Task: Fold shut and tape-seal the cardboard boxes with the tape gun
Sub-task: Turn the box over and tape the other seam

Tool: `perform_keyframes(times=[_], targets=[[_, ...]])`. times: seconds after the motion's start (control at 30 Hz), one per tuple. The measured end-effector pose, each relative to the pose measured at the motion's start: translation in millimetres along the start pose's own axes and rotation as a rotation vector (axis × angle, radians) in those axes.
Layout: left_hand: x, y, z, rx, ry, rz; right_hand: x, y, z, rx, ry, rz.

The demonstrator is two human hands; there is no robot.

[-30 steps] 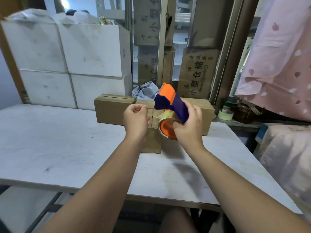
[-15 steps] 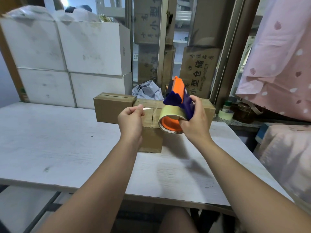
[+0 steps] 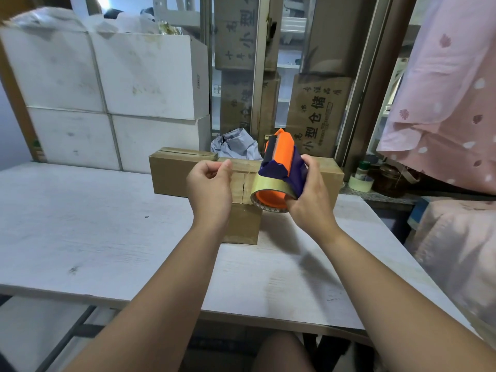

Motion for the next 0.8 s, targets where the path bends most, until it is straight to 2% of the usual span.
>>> perform_keyframes(times=[0.13, 0.2, 0.33, 0.47, 0.57, 0.7, 0.8], targets=[[9, 0, -7, -0.098, -0.116, -0.009, -2, 5, -5, 0.043, 0.041, -0.004], [10, 3, -3, -0.102, -0.104, -0.045, -3, 8, -3, 0.1, 0.065, 0.008], [4, 9, 17, 0.01, 0.069, -0.124, -7, 6, 4, 0.331, 0.095, 0.11], [-2, 13, 39, 0.156, 0.287, -0.156, -11, 5, 11, 0.249, 0.074, 0.127], [-6, 15, 45, 0.24, 0.378, -0.157, -12, 6, 14, 0.223, 0.025, 0.114], [-10, 17, 36, 0.219, 0.337, -0.136, -11, 3, 14, 0.366, 0.04, 0.167], [-2, 17, 23, 0.198, 0.256, -0.095, -10, 3, 10, 0.351, 0.046, 0.173]])
Point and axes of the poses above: each hand's wrist, its own x-axis away from the middle knuckle, its own y-axis out of the back of the hand, z = x × y, the point moved 5 cm from there along -x, towards the middle knuckle, and after that the axes turned 4 degrees about -x, right-handed, at the moved point
